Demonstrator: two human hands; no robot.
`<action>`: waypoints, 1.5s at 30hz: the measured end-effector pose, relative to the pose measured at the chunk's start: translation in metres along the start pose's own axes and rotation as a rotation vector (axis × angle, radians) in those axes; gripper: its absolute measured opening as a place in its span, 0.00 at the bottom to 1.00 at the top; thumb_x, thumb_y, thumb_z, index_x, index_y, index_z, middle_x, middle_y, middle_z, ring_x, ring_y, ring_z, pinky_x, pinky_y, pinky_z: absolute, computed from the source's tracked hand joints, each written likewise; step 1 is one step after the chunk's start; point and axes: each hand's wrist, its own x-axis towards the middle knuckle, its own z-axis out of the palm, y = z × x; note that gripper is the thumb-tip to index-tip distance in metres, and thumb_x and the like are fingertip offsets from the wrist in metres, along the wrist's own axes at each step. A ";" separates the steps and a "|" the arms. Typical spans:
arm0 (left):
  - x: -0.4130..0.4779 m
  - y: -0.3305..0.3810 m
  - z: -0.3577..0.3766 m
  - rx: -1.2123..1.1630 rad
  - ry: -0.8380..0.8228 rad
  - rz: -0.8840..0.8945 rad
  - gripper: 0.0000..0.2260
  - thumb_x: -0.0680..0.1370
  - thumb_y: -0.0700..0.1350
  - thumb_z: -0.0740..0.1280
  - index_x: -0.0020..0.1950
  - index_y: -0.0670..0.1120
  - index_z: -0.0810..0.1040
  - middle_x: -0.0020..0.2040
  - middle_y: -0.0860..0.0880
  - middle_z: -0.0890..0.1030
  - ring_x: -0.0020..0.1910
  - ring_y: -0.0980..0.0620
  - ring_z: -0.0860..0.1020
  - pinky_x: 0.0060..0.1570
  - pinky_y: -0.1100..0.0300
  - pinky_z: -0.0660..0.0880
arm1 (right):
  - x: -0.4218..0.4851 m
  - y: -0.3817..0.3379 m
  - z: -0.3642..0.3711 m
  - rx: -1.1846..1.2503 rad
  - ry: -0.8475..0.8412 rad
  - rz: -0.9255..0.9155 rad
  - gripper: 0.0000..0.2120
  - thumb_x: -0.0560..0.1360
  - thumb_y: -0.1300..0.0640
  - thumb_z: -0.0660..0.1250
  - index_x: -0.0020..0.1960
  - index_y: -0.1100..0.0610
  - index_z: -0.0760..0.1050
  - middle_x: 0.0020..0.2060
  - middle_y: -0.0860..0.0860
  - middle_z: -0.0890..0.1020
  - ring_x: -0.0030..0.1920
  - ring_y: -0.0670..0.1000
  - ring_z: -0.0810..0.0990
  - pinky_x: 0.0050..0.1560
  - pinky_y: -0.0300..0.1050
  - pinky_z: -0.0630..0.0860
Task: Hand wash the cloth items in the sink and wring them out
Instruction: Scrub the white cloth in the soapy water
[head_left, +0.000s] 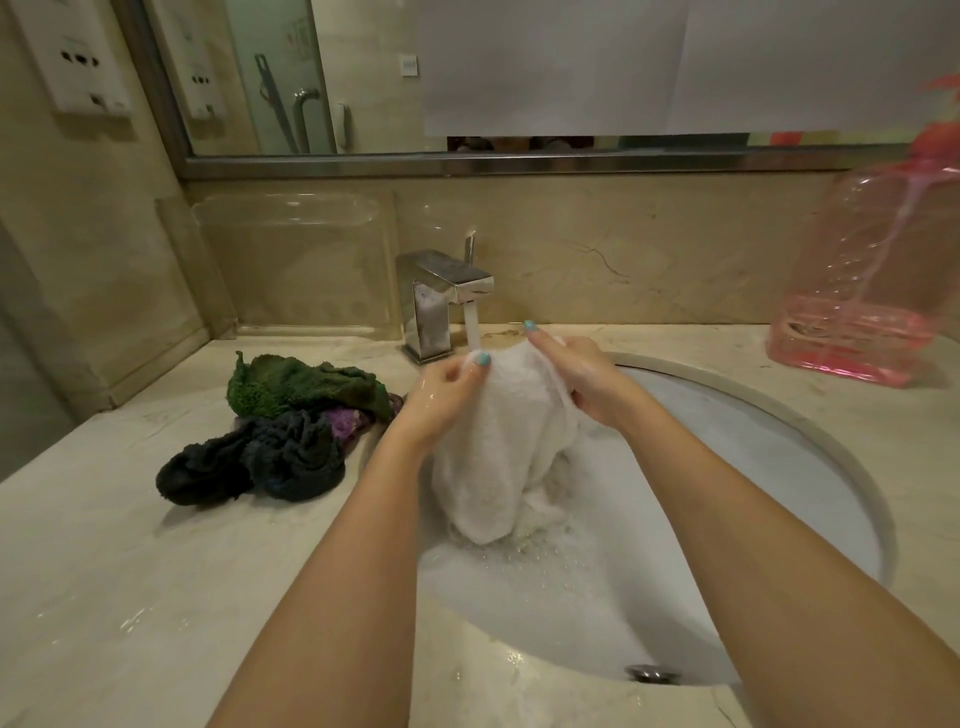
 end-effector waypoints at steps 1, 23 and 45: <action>0.000 0.002 0.001 -0.047 0.035 0.015 0.21 0.82 0.56 0.60 0.52 0.38 0.79 0.47 0.45 0.78 0.47 0.49 0.75 0.54 0.52 0.73 | -0.004 0.000 0.001 -0.093 -0.083 0.015 0.30 0.69 0.30 0.66 0.55 0.54 0.78 0.59 0.62 0.80 0.61 0.65 0.77 0.65 0.66 0.70; 0.004 0.019 0.040 -0.369 0.326 -0.100 0.13 0.79 0.51 0.62 0.39 0.45 0.76 0.37 0.45 0.76 0.39 0.50 0.73 0.39 0.56 0.68 | 0.000 -0.016 0.066 0.045 0.238 -0.182 0.19 0.81 0.54 0.58 0.33 0.55 0.72 0.31 0.50 0.76 0.38 0.52 0.73 0.40 0.44 0.67; 0.015 0.016 0.016 -0.544 0.396 -0.164 0.13 0.84 0.52 0.57 0.45 0.49 0.75 0.48 0.42 0.76 0.48 0.46 0.76 0.51 0.52 0.74 | -0.004 0.026 0.011 0.182 -0.413 0.172 0.19 0.78 0.40 0.62 0.58 0.54 0.76 0.45 0.53 0.84 0.46 0.56 0.82 0.49 0.51 0.78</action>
